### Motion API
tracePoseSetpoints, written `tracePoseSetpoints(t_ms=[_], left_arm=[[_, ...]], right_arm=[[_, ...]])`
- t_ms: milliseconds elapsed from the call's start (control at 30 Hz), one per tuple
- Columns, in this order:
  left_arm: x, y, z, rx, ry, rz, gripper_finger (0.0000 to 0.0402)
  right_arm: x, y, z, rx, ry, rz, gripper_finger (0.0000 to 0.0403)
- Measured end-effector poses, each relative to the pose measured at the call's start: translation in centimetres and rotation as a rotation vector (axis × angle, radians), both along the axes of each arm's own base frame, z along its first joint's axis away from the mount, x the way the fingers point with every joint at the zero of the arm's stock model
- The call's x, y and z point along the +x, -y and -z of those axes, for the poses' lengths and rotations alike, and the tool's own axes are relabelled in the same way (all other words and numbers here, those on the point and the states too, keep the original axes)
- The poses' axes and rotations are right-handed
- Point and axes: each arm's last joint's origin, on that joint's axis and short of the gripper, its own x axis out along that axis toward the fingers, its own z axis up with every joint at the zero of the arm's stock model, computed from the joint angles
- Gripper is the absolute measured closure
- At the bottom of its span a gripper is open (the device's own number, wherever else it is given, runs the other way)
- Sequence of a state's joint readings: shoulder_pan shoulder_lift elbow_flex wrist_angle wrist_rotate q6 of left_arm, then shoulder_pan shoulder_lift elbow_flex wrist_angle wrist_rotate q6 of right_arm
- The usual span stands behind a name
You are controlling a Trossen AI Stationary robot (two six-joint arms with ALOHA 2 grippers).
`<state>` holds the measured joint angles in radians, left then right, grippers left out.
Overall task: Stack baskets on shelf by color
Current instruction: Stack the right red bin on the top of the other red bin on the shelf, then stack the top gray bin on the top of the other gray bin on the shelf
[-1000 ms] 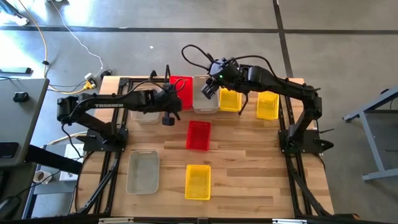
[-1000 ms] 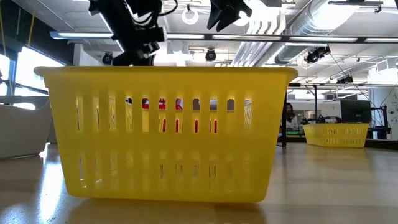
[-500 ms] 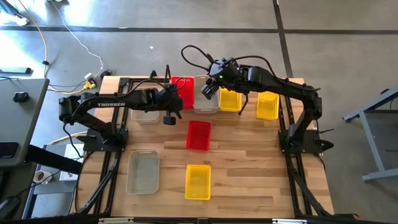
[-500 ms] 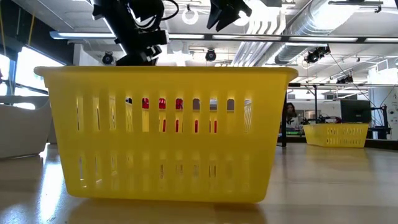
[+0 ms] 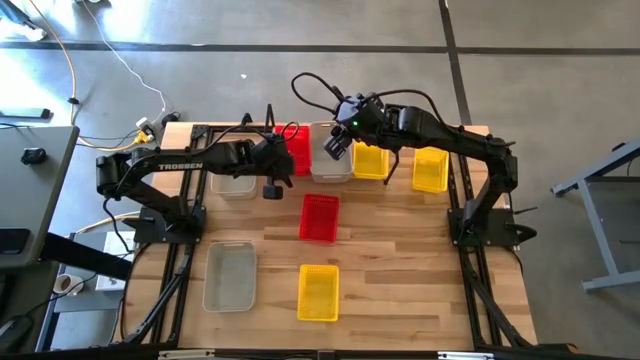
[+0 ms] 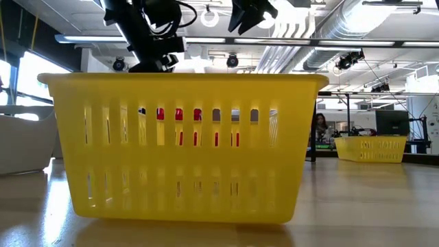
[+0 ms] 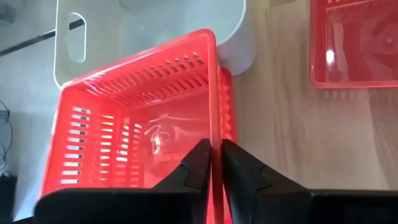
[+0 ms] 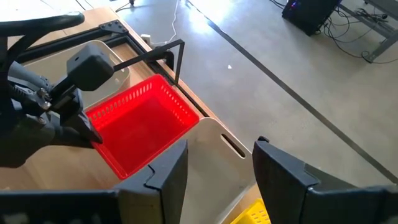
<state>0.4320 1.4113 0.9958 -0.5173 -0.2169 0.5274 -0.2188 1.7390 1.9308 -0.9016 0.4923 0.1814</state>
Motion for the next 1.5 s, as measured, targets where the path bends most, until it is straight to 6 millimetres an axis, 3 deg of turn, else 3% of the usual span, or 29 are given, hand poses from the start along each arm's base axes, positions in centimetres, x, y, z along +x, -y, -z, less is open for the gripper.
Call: tracePoseSetpoints(t_ms=[533,933,1133,1500], left_arm=[[0.1,-0.1,-0.4,0.010,0.026,-0.037,0.0308],[0.9,0.2,-6.5,0.044,0.090,-0.103,0.0298],[0.3,1.4,-8.3,-0.022,0.160,-0.094,0.0298],[-3.8,4.5,-9.5,-0.191,0.252,-0.153,0.0298]], right_arm=[[0.0,0.0,0.0,0.011,0.014,0.017,0.0238],[-0.4,-1.0,0.8,0.168,-0.007,-0.001,0.0238],[-0.5,-3.0,1.3,0.272,-0.025,-0.004,0.0238],[-1.8,-7.9,2.4,0.361,-0.157,0.069,0.0238]])
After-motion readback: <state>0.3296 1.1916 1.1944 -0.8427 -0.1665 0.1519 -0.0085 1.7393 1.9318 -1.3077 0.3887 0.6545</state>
